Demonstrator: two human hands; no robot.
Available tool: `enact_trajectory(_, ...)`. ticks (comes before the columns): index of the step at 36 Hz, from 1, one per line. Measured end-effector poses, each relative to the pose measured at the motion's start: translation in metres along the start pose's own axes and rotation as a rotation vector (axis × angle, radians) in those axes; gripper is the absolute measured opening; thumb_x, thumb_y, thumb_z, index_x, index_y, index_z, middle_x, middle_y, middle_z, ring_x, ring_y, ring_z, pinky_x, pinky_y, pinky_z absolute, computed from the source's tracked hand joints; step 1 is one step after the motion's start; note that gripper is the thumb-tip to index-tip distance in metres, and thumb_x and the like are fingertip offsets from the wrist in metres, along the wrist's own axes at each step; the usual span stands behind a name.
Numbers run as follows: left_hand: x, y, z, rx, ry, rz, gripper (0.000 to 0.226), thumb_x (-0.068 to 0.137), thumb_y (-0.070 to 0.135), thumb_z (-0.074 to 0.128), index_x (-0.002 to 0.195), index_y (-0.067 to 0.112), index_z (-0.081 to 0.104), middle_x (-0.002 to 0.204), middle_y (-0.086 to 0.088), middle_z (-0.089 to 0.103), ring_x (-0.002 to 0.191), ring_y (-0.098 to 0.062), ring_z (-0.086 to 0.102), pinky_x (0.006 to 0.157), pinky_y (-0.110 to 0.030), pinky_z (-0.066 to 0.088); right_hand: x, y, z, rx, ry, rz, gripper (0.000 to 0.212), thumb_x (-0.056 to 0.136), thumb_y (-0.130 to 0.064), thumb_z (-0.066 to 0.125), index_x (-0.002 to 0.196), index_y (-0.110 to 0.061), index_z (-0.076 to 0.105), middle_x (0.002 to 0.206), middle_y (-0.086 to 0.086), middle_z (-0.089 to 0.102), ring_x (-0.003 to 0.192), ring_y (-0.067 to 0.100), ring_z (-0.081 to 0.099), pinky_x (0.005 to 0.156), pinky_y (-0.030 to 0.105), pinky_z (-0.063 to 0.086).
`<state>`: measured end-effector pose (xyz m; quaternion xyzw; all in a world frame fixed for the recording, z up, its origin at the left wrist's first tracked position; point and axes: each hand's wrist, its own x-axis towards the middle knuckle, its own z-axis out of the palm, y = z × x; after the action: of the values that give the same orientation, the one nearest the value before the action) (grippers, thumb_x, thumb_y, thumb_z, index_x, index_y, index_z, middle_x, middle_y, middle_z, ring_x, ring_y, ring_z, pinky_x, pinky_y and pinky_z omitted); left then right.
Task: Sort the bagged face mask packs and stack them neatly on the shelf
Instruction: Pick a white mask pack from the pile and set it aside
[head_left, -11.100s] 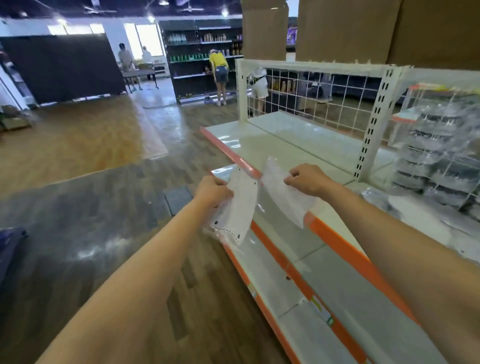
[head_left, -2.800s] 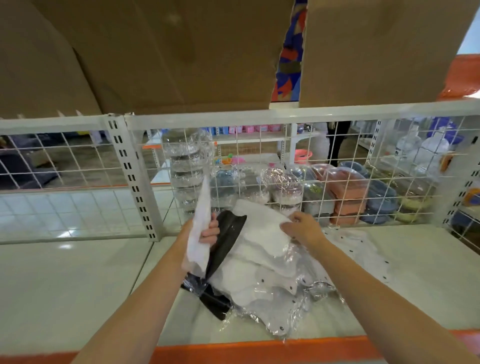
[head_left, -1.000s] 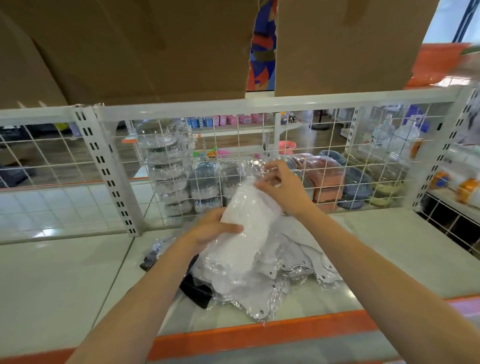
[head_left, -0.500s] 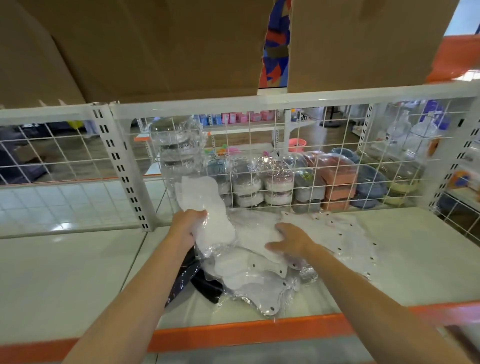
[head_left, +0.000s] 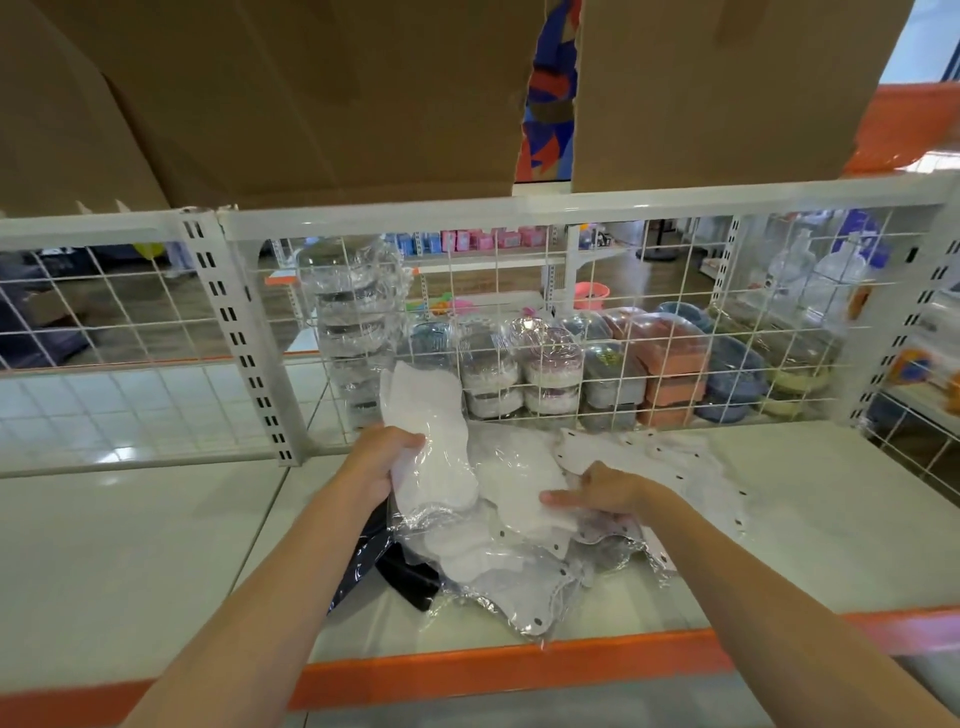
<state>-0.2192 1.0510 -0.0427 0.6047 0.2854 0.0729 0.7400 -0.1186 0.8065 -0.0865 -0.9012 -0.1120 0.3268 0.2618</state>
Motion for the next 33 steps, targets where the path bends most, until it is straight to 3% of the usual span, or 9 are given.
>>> enact_trajectory(3, 0.001, 0.001, 0.004, -0.002, -0.002, 0.007, 0.033, 0.084, -0.016, 0.052, 0.115, -0.004, 0.055, 0.089, -0.013, 0.063, 0.076, -0.026, 0.060, 0.065, -0.038, 0.049, 0.001, 0.001, 0.004, -0.172, 0.120, -0.021, 0.032, 0.078, -0.034, 0.072, 0.080, -0.011, 0.049, 0.076, 0.001, 0.055, 0.069, 0.014, 0.053, 0.060, 0.020, 0.040)
enact_trajectory(6, 0.000, 0.002, 0.006, 0.023, -0.008, 0.024, 0.035, 0.085, -0.014, 0.051, 0.120, -0.010, 0.052, 0.091, -0.016, 0.063, 0.079, -0.028, 0.060, 0.070, -0.039, 0.050, 0.005, 0.001, 0.003, -0.068, 0.303, -0.056, 0.010, 0.084, -0.012, 0.059, 0.077, -0.011, 0.052, 0.082, 0.005, 0.060, 0.079, 0.021, 0.057, 0.071, 0.027, 0.048)
enact_trajectory(10, -0.001, 0.003, 0.006, 0.058, 0.020, 0.028, 0.037, 0.085, -0.015, 0.050, 0.122, -0.009, 0.050, 0.098, -0.018, 0.062, 0.086, -0.031, 0.059, 0.080, -0.041, 0.049, -0.007, -0.004, -0.013, 0.508, 0.338, -0.096, 0.020, 0.091, -0.016, 0.061, 0.098, -0.003, 0.047, 0.091, 0.014, 0.059, 0.071, 0.023, 0.059, 0.062, 0.034, 0.053)
enact_trajectory(15, -0.002, 0.002, 0.008, 0.075, 0.025, 0.031, 0.040, 0.084, -0.016, 0.050, 0.123, -0.008, 0.051, 0.093, -0.016, 0.062, 0.084, -0.030, 0.059, 0.079, -0.040, 0.049, -0.006, -0.005, -0.006, -0.071, 0.262, -0.099, 0.092, 0.079, -0.061, 0.062, 0.143, -0.003, 0.029, 0.144, 0.012, 0.040, 0.128, 0.027, 0.043, 0.104, 0.033, 0.038)
enact_trajectory(20, -0.006, 0.004, 0.007, 0.087, 0.000, 0.034, 0.036, 0.086, -0.014, 0.050, 0.121, -0.008, 0.052, 0.104, -0.019, 0.062, 0.082, -0.028, 0.060, 0.070, -0.036, 0.050, 0.002, 0.006, 0.009, -0.216, 0.159, 0.002, 0.036, 0.077, -0.038, 0.071, 0.081, -0.010, 0.049, 0.082, 0.000, 0.056, 0.070, 0.012, 0.052, 0.058, 0.020, 0.042)
enact_trajectory(23, -0.007, 0.006, 0.000, 0.106, 0.018, 0.046, 0.031, 0.086, -0.013, 0.051, 0.117, -0.006, 0.054, 0.106, -0.019, 0.062, 0.079, -0.026, 0.060, 0.067, -0.033, 0.049, 0.004, 0.006, -0.005, -0.239, 0.251, 0.005, 0.020, 0.083, -0.022, 0.062, 0.073, -0.009, 0.050, 0.075, 0.001, 0.051, 0.065, 0.015, 0.051, 0.056, 0.019, 0.041)
enact_trajectory(26, -0.008, 0.006, -0.008, 0.107, 0.044, 0.040, 0.035, 0.085, -0.015, 0.051, 0.118, -0.005, 0.054, 0.091, -0.013, 0.062, 0.078, -0.025, 0.059, 0.067, -0.033, 0.048, 0.007, 0.002, -0.022, 0.339, 0.446, -0.061, 0.019, 0.088, -0.008, 0.057, 0.105, 0.000, 0.056, 0.097, 0.012, 0.058, 0.089, 0.028, 0.059, 0.068, 0.030, 0.047)
enact_trajectory(29, -0.010, 0.004, -0.014, 0.097, 0.040, 0.027, 0.037, 0.085, -0.016, 0.049, 0.120, -0.006, 0.052, 0.090, -0.013, 0.062, 0.079, -0.026, 0.059, 0.067, -0.034, 0.048, -0.016, -0.021, -0.039, 1.178, 0.274, -0.311, 0.029, 0.085, 0.005, 0.057, 0.111, -0.006, 0.050, 0.120, 0.016, 0.054, 0.102, 0.030, 0.057, 0.066, 0.028, 0.052)
enact_trajectory(33, -0.019, 0.004, -0.015, -0.008, -0.078, 0.035, 0.030, 0.084, -0.008, 0.057, 0.114, -0.004, 0.059, 0.096, -0.021, 0.065, 0.077, -0.026, 0.062, 0.065, -0.035, 0.049, -0.053, -0.055, -0.051, 1.102, -0.125, -0.558, 0.032, 0.081, 0.011, 0.056, 0.098, -0.017, 0.056, 0.105, 0.002, 0.060, 0.084, 0.019, 0.061, 0.063, 0.028, 0.057)
